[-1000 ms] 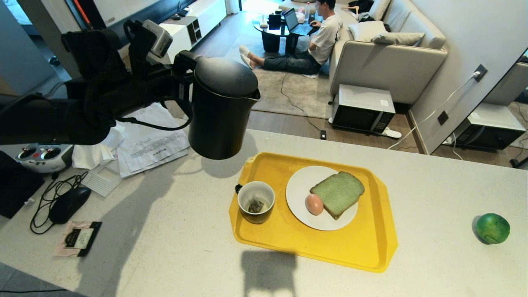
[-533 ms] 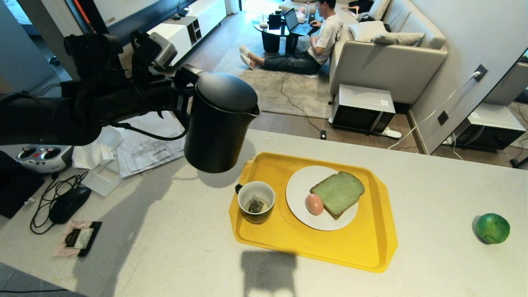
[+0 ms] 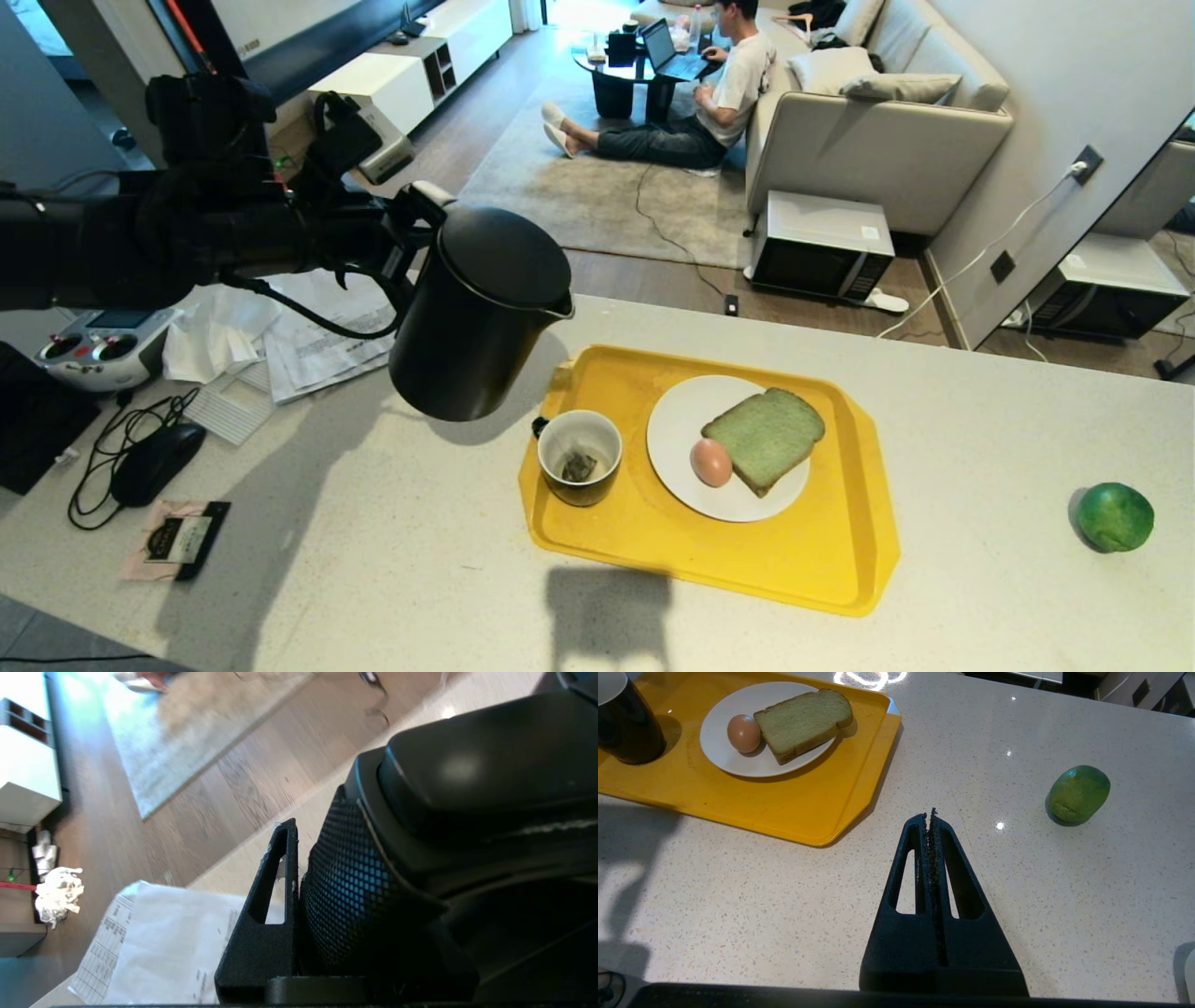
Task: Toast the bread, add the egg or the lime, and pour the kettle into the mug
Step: Pour water into a cup
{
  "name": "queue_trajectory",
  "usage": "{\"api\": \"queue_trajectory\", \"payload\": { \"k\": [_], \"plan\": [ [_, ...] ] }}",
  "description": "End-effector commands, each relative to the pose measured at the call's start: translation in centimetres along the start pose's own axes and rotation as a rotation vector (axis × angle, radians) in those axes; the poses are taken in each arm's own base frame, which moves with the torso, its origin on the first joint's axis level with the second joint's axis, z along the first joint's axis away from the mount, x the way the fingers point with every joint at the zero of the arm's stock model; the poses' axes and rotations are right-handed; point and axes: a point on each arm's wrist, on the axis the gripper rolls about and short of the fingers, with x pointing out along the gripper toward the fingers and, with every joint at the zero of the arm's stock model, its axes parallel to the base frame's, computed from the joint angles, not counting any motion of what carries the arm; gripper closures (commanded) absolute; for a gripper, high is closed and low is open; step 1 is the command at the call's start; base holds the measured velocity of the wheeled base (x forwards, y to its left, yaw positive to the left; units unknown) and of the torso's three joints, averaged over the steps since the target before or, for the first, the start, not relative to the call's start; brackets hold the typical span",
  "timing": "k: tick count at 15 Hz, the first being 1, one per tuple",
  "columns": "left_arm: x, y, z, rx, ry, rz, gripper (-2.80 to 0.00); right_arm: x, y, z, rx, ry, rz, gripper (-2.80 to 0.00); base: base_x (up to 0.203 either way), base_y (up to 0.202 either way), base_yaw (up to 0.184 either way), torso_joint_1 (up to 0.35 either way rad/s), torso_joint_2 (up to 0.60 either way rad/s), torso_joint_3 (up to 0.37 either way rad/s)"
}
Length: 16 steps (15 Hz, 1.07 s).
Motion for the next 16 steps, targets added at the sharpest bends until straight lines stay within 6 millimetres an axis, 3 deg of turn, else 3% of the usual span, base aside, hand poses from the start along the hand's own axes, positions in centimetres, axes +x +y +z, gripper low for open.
{"api": "queue_trajectory", "payload": {
  "k": [1, 10, 16],
  "plan": [
    [-0.4, -0.4, 0.1, 0.041, 0.035, -0.038, 0.0, 0.0, 0.0, 0.0, -0.001, 0.002, 0.0, 0.0, 0.0, 0.0, 0.0, 0.0, 0.0, 0.0],
    [-1.6, -2.3, 0.2, 0.158, 0.188, -0.147, 0.0, 0.0, 0.0, 0.0, -0.001, 0.002, 0.0, 0.0, 0.0, 0.0, 0.0, 0.0, 0.0, 0.0],
    [-2.5, -1.6, 1.3, 0.232, 0.304, -0.162, 0.0, 0.0, 0.0, 0.0, -0.001, 0.002, 0.0, 0.0, 0.0, 0.0, 0.0, 0.0, 0.0, 0.0]
  ]
}}
